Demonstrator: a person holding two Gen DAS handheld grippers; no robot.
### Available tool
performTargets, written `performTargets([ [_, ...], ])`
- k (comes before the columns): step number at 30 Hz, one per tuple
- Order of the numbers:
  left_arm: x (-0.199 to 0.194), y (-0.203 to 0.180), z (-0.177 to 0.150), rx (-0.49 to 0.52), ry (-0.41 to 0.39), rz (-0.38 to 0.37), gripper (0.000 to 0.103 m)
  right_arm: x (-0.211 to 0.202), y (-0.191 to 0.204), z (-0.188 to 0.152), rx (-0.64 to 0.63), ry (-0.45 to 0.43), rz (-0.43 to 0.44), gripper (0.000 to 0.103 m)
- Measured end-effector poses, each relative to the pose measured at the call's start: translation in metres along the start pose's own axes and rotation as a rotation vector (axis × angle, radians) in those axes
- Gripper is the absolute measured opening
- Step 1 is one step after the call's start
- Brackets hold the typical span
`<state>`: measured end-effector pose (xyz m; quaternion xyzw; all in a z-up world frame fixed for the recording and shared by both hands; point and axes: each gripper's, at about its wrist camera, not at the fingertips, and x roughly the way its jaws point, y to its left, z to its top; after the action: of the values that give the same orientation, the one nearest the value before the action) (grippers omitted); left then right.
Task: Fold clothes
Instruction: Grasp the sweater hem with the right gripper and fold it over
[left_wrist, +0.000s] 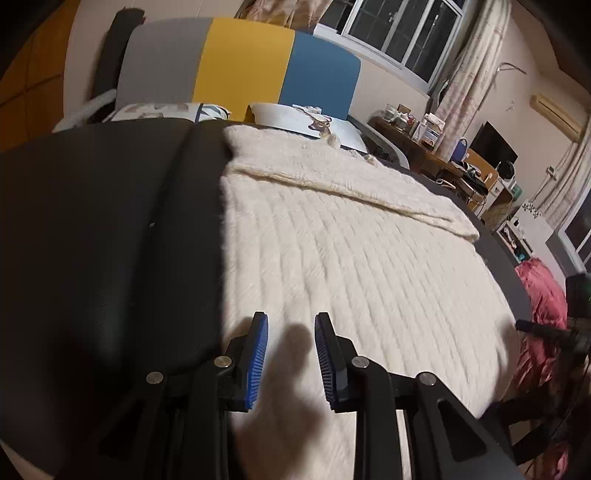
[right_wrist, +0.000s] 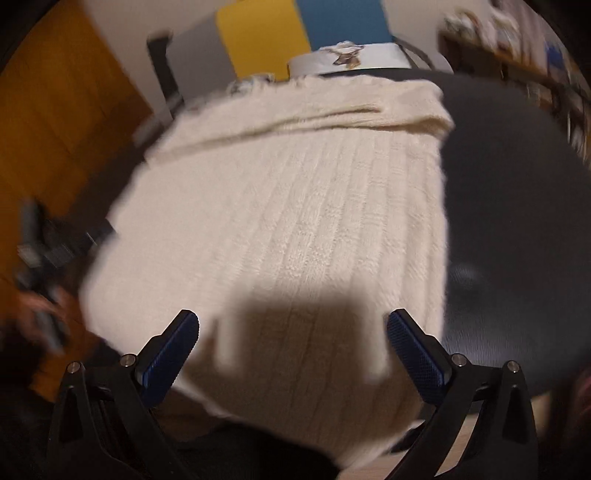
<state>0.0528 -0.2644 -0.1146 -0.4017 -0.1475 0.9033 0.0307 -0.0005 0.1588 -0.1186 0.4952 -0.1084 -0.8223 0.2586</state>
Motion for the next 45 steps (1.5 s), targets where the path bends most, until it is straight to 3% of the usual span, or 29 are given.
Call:
performTargets([
  [4, -0.011, 0.009, -0.017, -0.012, -0.004, 0.038, 0.026, -0.031, -0.045, -0.017, 0.193, -0.066, 0.134, 0.103],
  [6, -0.016, 0.019, -0.024, -0.049, 0.007, 0.045, 0.026, -0.037, -0.063, -0.024, 0.285, -0.097, 0.252, 0.103],
  [8, -0.02, 0.03, -0.029, -0.09, 0.014, 0.041, 0.026, -0.039, -0.075, -0.03, 0.347, -0.129, 0.309, 0.103],
  [13, -0.027, 0.049, -0.041, -0.152, 0.03, -0.048, 0.026, -0.024, -0.102, -0.04, 0.467, -0.116, 0.394, 0.103],
  [16, -0.028, 0.055, -0.045, -0.167, 0.05, -0.098, 0.027, -0.022, -0.11, -0.045, 0.492, -0.137, 0.472, 0.103],
  [19, -0.03, 0.061, -0.05, -0.182, 0.071, -0.149, 0.027, -0.015, -0.105, -0.047, 0.472, -0.1, 0.548, 0.103],
  [26, -0.033, 0.076, -0.06, -0.217, 0.12, -0.268, 0.028, -0.001, -0.071, -0.04, 0.368, -0.075, 0.568, 0.103],
  [33, -0.032, 0.075, -0.068, -0.219, 0.144, -0.354, 0.032, -0.001, -0.047, -0.035, 0.243, -0.08, 0.451, 0.102],
  [38, -0.023, 0.055, -0.069, -0.135, 0.165, -0.364, 0.032, 0.002, -0.058, -0.036, 0.319, -0.076, 0.496, 0.1],
  [40, -0.024, 0.059, -0.071, -0.177, 0.162, -0.397, 0.032, 0.004, -0.062, -0.037, 0.352, -0.073, 0.518, 0.101],
  [42, -0.019, 0.06, -0.073, -0.233, 0.183, -0.478, 0.032, 0.006, -0.067, -0.038, 0.386, -0.071, 0.539, 0.102],
  [45, -0.011, 0.05, -0.074, -0.204, 0.19, -0.498, 0.032, 0.006, -0.062, -0.037, 0.354, -0.065, 0.521, 0.103],
])
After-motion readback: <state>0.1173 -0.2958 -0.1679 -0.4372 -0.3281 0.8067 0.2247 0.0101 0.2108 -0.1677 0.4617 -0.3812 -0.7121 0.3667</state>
